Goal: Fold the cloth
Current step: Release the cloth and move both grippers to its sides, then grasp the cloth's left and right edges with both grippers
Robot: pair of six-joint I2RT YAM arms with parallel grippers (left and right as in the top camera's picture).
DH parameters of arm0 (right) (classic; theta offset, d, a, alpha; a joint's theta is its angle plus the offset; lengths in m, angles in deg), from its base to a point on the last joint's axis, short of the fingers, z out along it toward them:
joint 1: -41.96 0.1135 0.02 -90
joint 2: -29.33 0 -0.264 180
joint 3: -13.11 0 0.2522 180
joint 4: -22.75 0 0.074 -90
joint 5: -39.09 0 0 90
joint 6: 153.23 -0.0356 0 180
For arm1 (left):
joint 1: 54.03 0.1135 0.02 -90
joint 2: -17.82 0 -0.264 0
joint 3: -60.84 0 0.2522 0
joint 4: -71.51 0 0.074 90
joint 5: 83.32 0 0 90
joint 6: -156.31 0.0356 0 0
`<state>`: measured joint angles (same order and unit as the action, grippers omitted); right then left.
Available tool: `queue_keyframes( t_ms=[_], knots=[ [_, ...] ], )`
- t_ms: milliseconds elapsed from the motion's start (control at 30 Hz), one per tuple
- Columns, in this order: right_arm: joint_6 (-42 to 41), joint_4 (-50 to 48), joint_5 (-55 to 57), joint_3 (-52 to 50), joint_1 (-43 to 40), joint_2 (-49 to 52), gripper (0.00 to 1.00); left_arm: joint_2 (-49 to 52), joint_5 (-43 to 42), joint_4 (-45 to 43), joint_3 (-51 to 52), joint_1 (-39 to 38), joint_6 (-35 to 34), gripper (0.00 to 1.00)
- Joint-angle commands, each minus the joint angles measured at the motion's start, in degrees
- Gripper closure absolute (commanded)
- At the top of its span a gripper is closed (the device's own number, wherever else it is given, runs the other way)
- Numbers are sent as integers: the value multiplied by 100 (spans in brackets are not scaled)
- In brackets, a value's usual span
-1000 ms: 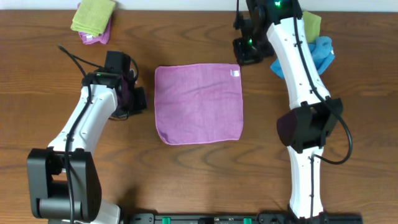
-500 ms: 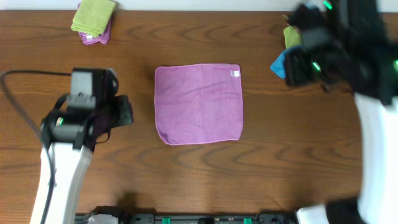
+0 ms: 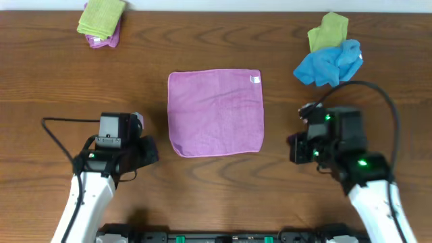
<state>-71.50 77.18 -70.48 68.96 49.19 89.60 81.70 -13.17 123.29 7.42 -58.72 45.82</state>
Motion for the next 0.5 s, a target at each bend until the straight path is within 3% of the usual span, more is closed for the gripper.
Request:
queue_keyframes(
  t_ms=[0, 167, 367, 467],
  knots=[
    [-492, -509, -977, -579, -243, 404, 98, 396, -358, -166, 28, 17, -144, 94],
    [-52, -1292, -2474, -960, -988, 1392, 98, 1069, -1021, -470, 28, 175, -79, 94],
    [92, -1965, -3001, -1156, -1550, 1832, 99, 1165, -1211, -619, 28, 546, 35, 89],
    [-131, -2339, -3001, -1156, -1464, 2177, 82, 1478, -1657, -986, 28, 540, 33, 88]
  ],
)
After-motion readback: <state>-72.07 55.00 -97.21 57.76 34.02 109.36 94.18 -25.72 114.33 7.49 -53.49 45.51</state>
